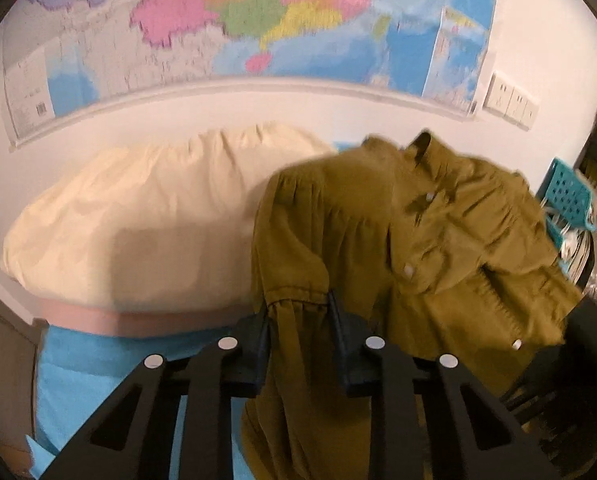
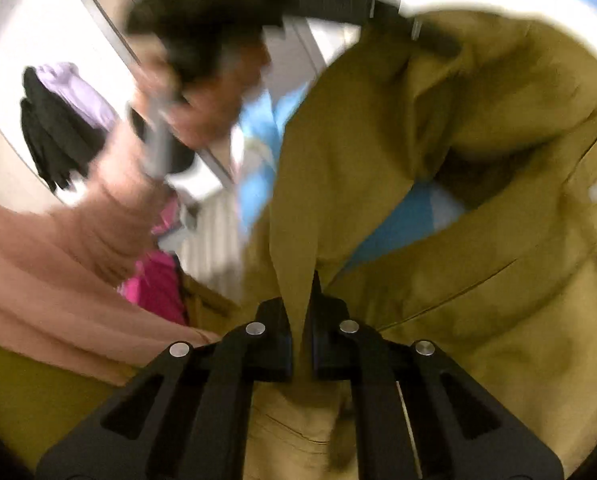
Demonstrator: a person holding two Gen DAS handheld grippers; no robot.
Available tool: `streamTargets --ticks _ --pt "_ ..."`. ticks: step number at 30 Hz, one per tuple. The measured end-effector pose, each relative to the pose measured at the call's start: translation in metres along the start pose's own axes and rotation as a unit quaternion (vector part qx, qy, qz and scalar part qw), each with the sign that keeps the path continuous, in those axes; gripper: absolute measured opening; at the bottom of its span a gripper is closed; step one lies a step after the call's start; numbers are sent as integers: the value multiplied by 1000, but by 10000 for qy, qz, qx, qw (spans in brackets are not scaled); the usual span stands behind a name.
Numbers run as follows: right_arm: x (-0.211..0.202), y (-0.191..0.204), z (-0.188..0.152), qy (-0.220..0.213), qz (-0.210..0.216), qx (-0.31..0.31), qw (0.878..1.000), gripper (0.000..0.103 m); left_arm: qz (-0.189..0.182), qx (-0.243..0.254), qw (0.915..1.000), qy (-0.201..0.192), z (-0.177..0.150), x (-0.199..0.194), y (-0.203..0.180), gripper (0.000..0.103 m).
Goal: Fold large clothes
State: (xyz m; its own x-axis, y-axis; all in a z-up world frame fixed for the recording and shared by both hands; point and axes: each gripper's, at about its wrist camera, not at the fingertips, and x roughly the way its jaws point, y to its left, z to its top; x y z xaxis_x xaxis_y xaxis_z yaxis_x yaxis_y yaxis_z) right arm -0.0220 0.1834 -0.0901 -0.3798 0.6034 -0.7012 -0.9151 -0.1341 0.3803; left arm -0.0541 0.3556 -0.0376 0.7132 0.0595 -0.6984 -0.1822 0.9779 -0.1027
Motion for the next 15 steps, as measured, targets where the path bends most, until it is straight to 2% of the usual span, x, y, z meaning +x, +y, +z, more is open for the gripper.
streamTargets --ticks 1,3,5,7,8,10,13,15 --pt "-23 2 3 -206 -62 -56 9998 6 -75 -17 9999 -105 6 -8 -1 24" --pt "-74 10 12 -652 -342 -175 9971 6 -282 -95 9991 -312 20 -24 -5 31" --pt "-127 12 12 -1073 -641 -169 9920 6 -606 -195 9959 -643 34 -42 -10 76" --pt "-191 13 4 -1550 -1083 -125 9819 6 -839 -90 9916 -983 43 -55 -19 83" --pt "-214 12 -4 -1700 -1434 -27 9750 6 -957 27 9888 -1142 47 -60 -27 85" --pt "-250 -2 -16 -1881 -1844 269 9643 6 -1030 195 9864 -1268 49 -59 -41 88" --pt "-285 -34 -42 -1982 -2304 961 9479 6 -902 417 9896 -1035 47 -31 -56 88" --pt "-283 -54 -59 -1931 -2566 1405 9365 6 -766 534 9932 -700 43 -3 -62 88"
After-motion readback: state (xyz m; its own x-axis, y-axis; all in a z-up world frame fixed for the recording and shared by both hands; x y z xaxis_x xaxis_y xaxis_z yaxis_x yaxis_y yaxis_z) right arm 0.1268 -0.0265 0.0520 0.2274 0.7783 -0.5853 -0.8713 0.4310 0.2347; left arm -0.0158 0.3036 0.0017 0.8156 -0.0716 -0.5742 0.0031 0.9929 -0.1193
